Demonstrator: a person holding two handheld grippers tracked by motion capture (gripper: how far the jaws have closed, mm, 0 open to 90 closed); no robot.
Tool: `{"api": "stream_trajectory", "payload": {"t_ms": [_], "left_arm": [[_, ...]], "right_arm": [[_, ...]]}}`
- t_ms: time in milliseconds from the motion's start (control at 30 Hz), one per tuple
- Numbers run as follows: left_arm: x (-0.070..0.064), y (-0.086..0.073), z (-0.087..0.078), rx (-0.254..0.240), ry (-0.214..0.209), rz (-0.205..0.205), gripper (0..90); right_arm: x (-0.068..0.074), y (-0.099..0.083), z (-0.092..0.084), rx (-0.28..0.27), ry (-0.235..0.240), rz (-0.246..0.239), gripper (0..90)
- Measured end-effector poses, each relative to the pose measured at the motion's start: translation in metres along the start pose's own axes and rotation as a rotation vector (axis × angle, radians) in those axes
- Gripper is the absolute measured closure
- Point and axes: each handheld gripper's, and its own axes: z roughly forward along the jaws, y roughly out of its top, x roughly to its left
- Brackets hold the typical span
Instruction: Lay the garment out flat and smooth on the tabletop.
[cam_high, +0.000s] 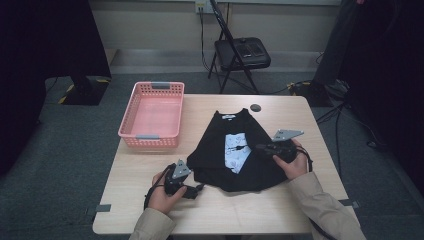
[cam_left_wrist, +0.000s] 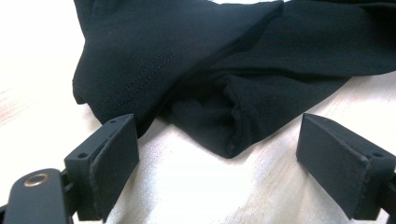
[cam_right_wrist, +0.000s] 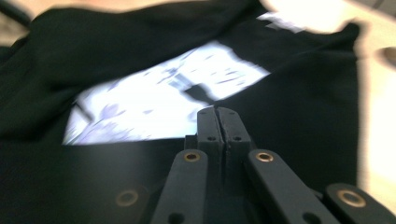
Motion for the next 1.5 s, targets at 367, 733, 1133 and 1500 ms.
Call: {"api": "stream_trajectory", "payload": {"t_ms": [367, 733, 1133, 1500], "left_arm": [[0.000, 0.000, 0.000, 0.000, 0.000, 0.000, 12.5], [0.001, 0.000, 0.001, 0.000, 0.002, 0.002, 12.5], [0.001, 0.000, 0.001, 0.001, 0.002, 0.002, 12.5], [0.001, 0.001, 0.001, 0.002, 0.002, 0.003, 12.5]], "right_arm": [[-0.065, 0.007, -0.048, -0.100, -0.140, 0.151, 88.9], [-0.107, -0.017, -0.089, -0.213, -0.359, 0.296, 54.8], [-0.040, -0.044, -0.059, -0.117, -0.138, 0.199, 21.1], [-0.011, -0.064, -0.058, -0.018, -0.092, 0.149, 13.5]]}}
